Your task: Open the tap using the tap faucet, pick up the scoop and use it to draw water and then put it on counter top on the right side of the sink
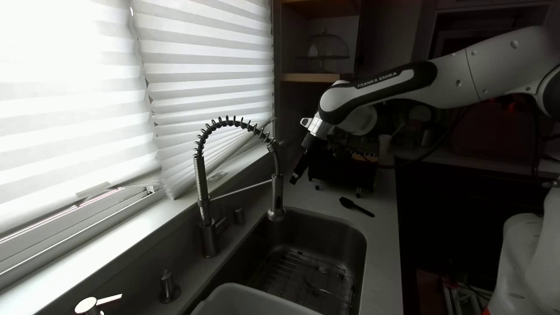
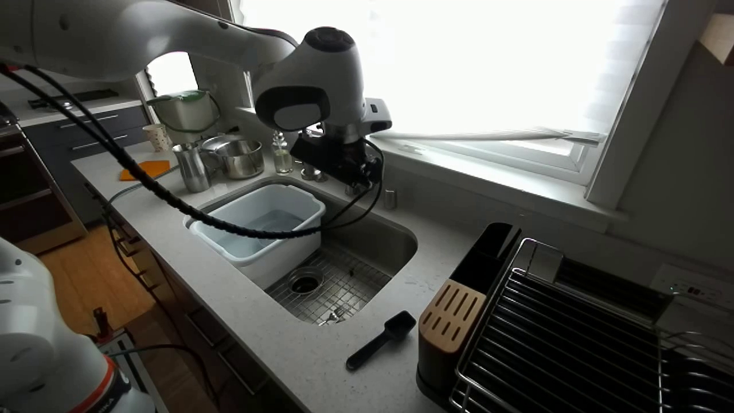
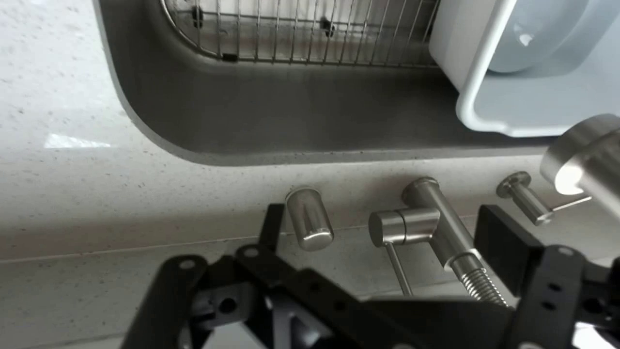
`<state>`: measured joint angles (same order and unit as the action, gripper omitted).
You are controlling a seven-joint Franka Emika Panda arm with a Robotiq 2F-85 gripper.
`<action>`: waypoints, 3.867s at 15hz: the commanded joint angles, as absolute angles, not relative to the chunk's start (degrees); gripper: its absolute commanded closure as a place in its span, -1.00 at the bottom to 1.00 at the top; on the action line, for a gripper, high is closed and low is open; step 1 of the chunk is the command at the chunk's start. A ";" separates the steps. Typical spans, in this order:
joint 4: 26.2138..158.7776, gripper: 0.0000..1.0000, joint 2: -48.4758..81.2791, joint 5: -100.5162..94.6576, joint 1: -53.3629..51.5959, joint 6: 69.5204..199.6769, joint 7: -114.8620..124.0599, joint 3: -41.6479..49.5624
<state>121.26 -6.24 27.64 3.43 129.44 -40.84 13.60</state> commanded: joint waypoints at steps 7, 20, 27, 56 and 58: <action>105.20 -1.00 13.98 51.44 7.83 124.05 -60.35 9.06; 98.66 -1.00 19.47 53.47 10.95 123.31 -61.57 4.78; 97.51 -1.00 21.74 64.33 12.46 122.21 -65.35 2.83; 93.50 -0.95 30.20 86.99 7.95 134.08 -83.98 1.05; 93.54 -1.00 30.42 87.63 7.65 134.48 -84.46 1.11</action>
